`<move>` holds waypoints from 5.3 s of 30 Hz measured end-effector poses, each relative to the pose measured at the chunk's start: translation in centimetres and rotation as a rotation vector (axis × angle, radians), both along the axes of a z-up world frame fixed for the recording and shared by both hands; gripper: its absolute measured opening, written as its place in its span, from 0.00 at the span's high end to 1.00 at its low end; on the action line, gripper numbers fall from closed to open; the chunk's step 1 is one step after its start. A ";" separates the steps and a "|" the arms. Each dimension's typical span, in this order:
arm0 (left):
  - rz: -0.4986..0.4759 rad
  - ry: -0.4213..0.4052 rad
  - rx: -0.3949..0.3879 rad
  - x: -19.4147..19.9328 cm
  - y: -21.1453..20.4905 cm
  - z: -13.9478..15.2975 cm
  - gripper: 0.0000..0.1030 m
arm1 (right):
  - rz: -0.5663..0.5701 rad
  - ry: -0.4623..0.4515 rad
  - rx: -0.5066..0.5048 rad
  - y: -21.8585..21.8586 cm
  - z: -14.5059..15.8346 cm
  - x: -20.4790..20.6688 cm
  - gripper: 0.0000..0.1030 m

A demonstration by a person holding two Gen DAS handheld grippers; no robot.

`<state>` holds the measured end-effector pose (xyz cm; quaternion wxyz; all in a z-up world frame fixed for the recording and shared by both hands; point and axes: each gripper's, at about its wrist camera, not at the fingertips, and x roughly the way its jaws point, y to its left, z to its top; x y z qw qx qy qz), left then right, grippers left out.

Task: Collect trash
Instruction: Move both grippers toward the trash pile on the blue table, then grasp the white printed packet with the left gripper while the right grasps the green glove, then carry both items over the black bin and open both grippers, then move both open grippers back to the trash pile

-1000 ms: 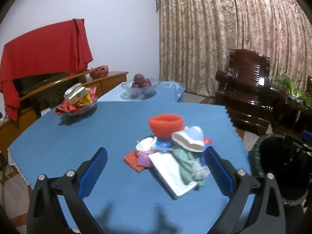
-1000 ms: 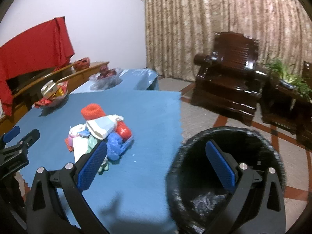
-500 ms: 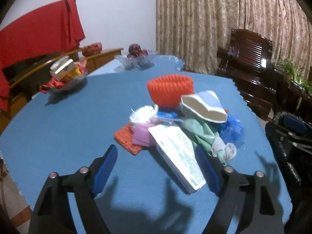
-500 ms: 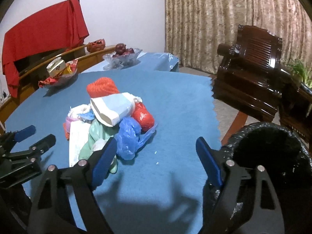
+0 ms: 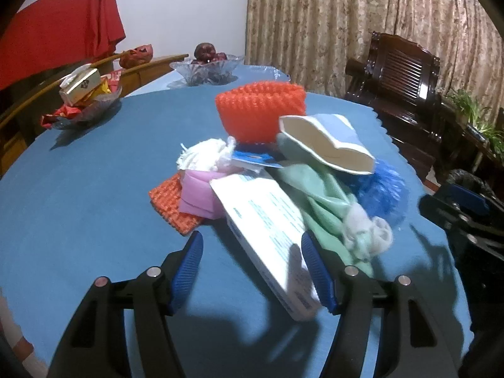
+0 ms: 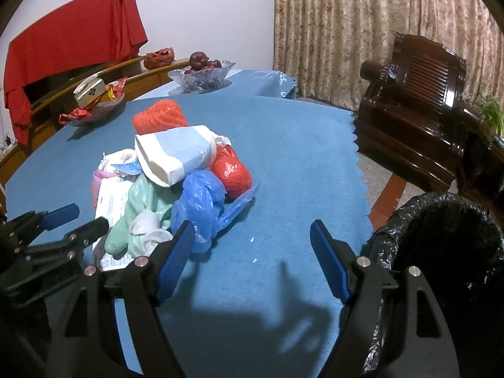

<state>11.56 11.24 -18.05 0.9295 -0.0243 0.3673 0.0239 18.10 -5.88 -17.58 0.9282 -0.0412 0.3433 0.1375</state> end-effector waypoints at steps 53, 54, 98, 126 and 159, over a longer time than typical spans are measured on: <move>0.061 -0.011 -0.071 -2.2 3.2 0.6 0.47 | 0.125 0.024 0.054 3.5 0.1 -1.6 0.50; 0.067 -0.017 -0.058 -2.4 3.4 0.8 0.47 | 0.138 0.025 0.057 3.8 0.1 -1.7 0.50; -0.033 -0.064 -0.040 -4.1 -1.6 6.5 0.46 | 0.093 -0.001 0.235 -4.7 6.8 -7.4 0.68; -0.595 -0.084 -0.185 0.0 -26.9 6.9 0.27 | -0.503 -0.017 0.086 -27.6 2.4 -13.6 0.44; 0.012 -0.087 0.067 -2.7 2.9 2.7 0.19 | -0.025 -0.083 0.104 -4.1 4.7 -4.6 0.05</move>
